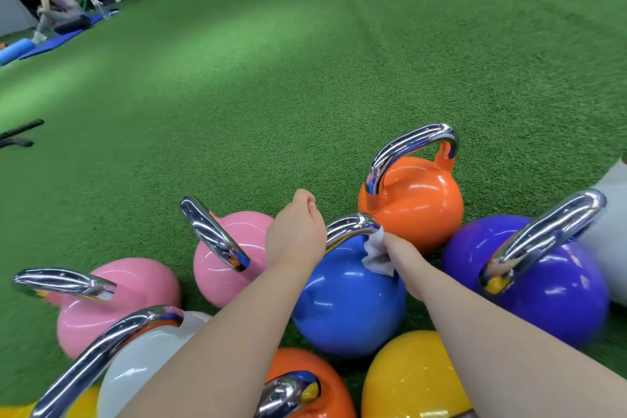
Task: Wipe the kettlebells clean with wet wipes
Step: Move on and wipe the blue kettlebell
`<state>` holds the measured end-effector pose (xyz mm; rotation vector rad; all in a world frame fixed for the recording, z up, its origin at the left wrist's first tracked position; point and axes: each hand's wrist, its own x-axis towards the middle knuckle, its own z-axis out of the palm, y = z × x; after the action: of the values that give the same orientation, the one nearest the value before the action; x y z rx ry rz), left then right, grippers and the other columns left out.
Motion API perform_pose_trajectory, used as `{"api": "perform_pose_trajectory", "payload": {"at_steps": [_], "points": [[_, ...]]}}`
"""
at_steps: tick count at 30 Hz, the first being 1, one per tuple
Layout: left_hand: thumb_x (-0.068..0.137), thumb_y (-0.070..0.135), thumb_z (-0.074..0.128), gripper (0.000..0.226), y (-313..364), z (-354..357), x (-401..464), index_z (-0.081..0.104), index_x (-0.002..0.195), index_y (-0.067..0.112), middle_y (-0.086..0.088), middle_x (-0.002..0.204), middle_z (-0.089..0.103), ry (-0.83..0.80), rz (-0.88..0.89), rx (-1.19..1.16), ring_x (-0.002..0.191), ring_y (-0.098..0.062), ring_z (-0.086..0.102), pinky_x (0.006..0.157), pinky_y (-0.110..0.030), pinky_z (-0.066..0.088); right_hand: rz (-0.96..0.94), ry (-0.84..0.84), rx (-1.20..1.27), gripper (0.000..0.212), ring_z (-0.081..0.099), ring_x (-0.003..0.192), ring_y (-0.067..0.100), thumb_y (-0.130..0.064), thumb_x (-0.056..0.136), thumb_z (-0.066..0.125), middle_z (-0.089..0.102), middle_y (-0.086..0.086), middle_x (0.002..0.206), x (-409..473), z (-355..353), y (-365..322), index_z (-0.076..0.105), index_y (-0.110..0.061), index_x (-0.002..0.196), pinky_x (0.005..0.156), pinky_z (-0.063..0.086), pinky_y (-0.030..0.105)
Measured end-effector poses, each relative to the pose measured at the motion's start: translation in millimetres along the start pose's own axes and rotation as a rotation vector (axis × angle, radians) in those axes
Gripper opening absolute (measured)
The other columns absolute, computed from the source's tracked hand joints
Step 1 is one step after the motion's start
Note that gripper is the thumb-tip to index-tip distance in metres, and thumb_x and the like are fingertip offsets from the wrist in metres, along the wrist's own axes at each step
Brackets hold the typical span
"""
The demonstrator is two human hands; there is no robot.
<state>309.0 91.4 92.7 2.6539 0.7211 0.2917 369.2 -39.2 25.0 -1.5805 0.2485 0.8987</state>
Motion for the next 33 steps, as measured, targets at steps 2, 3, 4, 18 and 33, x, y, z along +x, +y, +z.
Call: {"api": "perform_pose_trajectory", "payload": {"at_steps": [2,3,4,18,33], "points": [[0.099,0.024,0.028,0.023,0,0,1,0.048,0.108,0.018,-0.002,0.088,0.065,0.004,-0.007,0.006,0.079,-0.025,0.058,0.070,-0.037,0.048,-0.061,-0.063,-0.141,0.034,0.053,0.082,0.017,-0.006,0.092,0.050,0.056,0.006,0.100,5,-2,7,0.054,-0.003,0.126,0.070,0.046,0.025],[0.099,0.024,0.028,0.023,0,1,1,0.048,0.109,0.018,-0.002,0.088,0.065,0.001,-0.015,0.010,0.079,-0.025,0.058,0.070,-0.036,0.047,-0.115,-0.069,-0.190,0.036,0.055,0.090,0.018,-0.010,0.090,0.057,0.058,0.004,0.104,8,-2,12,0.055,-0.009,0.126,0.076,0.046,0.027],[0.099,0.024,0.028,0.023,0,0,1,0.048,0.109,0.019,-0.002,0.090,0.065,-0.002,-0.020,0.014,0.080,-0.025,0.058,0.070,-0.036,0.046,-0.156,-0.054,-0.228,0.036,0.055,0.096,0.018,-0.016,0.088,0.061,0.060,0.003,0.106,7,-2,16,0.057,-0.014,0.124,0.081,0.045,0.028],[0.098,0.021,0.030,0.023,3,-4,0,0.050,0.108,0.019,-0.001,0.084,0.058,-0.002,-0.059,0.023,0.076,-0.025,0.048,0.066,-0.032,0.035,-0.166,0.539,-0.519,0.029,0.060,0.103,0.032,-0.034,0.091,0.054,0.066,0.012,0.106,-2,37,16,0.059,-0.009,0.105,0.074,0.040,0.030],[0.094,0.018,0.033,0.021,0,-3,-2,0.051,0.105,0.016,-0.007,0.094,0.064,0.027,-0.047,-0.039,0.088,-0.031,0.057,0.071,-0.035,0.038,-0.711,-0.081,-1.491,0.045,0.012,0.143,0.019,-0.015,0.096,0.034,0.035,0.004,0.147,-46,97,37,0.036,-0.016,0.141,0.117,0.002,0.040]]}}
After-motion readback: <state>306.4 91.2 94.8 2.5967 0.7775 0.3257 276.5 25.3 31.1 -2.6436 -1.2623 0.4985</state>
